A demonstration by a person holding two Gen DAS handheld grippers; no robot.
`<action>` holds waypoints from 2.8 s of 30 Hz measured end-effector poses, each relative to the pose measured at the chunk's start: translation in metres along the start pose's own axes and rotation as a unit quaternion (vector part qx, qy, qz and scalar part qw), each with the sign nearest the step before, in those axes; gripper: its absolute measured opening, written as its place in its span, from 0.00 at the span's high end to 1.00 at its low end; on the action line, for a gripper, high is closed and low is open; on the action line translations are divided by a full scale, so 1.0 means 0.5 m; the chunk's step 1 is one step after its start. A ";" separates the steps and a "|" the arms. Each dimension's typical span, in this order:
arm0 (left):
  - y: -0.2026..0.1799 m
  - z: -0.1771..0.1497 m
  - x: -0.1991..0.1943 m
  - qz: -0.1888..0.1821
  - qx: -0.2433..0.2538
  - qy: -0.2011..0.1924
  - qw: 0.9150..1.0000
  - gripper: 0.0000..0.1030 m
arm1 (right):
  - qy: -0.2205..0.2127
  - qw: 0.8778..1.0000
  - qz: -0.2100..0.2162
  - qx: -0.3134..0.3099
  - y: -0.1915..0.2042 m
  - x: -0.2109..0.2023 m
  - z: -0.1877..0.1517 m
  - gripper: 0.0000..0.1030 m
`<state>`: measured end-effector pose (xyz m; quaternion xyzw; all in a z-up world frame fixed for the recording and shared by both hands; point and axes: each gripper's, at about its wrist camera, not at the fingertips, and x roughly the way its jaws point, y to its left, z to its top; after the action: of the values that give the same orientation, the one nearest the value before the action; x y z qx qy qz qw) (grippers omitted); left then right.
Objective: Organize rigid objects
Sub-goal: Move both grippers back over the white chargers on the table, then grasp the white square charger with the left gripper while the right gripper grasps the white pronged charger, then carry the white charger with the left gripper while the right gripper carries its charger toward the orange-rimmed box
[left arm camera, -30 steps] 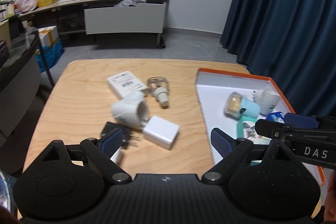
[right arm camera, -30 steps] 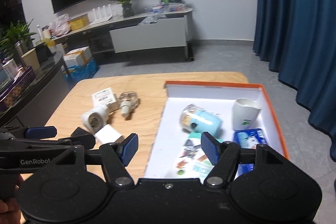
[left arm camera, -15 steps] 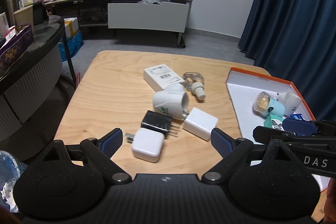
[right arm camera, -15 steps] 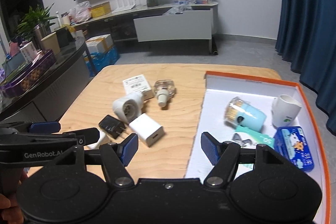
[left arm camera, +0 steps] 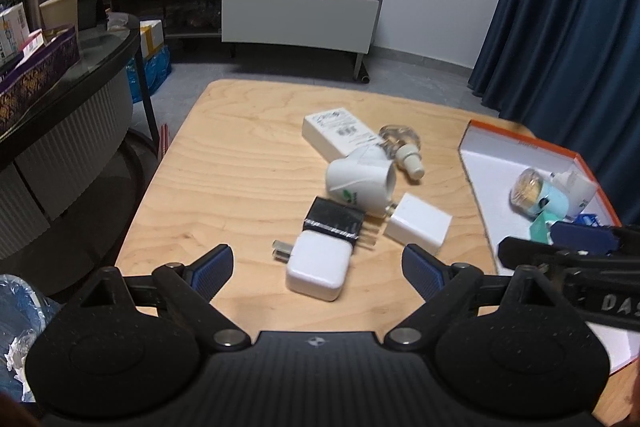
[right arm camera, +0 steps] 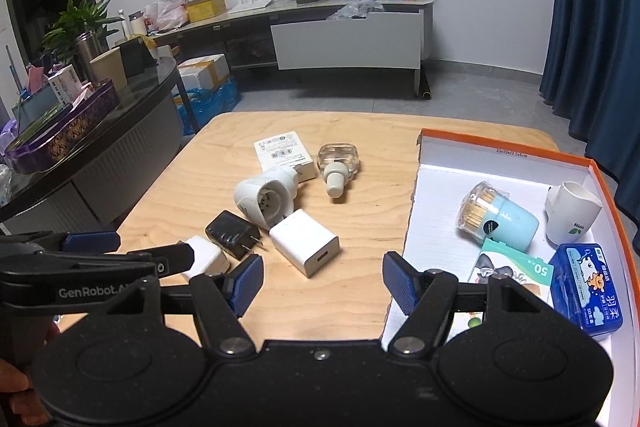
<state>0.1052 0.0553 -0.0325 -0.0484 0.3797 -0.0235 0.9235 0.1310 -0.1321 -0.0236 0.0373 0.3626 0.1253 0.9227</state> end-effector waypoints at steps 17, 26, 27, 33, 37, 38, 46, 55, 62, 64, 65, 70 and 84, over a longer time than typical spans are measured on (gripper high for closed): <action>0.017 -0.020 0.086 0.008 0.024 0.028 0.999 0.09 | 0.022 1.000 0.001 0.008 -0.012 0.041 -0.015 0.23; 0.011 -0.016 0.102 -0.006 0.058 0.006 0.998 0.43 | 0.039 0.999 0.003 -0.007 -0.005 0.078 -0.010 0.23; 0.013 -0.017 0.101 -0.010 0.058 0.005 0.998 0.43 | 0.041 0.999 0.006 -0.012 -0.003 0.084 -0.008 0.23; 0.032 -0.013 0.093 -0.015 0.037 0.007 0.999 0.43 | 0.052 0.996 0.032 -0.060 0.016 0.131 0.016 0.23; 0.047 0.000 0.080 -0.012 0.023 -0.004 1.000 0.43 | 0.067 0.993 0.047 -0.091 0.018 0.180 0.041 0.23; 0.052 0.002 0.078 -0.014 0.017 -0.005 1.000 0.43 | 0.071 0.991 0.050 -0.100 0.020 0.193 0.045 0.23; 0.060 0.009 0.085 -0.014 0.004 -0.005 1.000 0.43 | 0.097 0.982 0.067 -0.144 0.035 0.263 0.054 0.28; 0.060 0.008 0.077 -0.015 -0.001 -0.007 1.000 0.43 | 0.088 0.989 0.045 -0.113 0.040 0.233 0.034 0.51; 0.045 0.005 0.051 -0.015 0.000 -0.014 1.000 0.43 | 0.068 0.995 0.037 -0.070 0.035 0.173 0.018 0.51; 0.040 0.004 0.041 -0.016 0.001 -0.018 1.000 0.43 | 0.060 0.995 0.040 -0.063 0.039 0.153 0.018 0.51; 0.038 0.004 0.036 -0.017 0.002 -0.020 1.000 0.43 | 0.056 0.996 0.042 -0.061 0.041 0.143 0.018 0.51; 0.025 0.002 0.007 -0.018 0.007 -0.029 0.999 0.43 | 0.037 0.997 0.040 -0.054 0.057 0.094 0.020 0.51; 0.007 -0.009 -0.056 -0.004 0.010 -0.046 0.999 0.43 | 0.010 0.999 0.031 -0.037 0.075 -0.005 -0.006 0.51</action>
<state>0.0820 0.0605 -0.0165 -0.0417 0.3367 -0.0292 0.9402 0.1196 -0.0965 -0.0181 0.0131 0.3659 0.1678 0.9153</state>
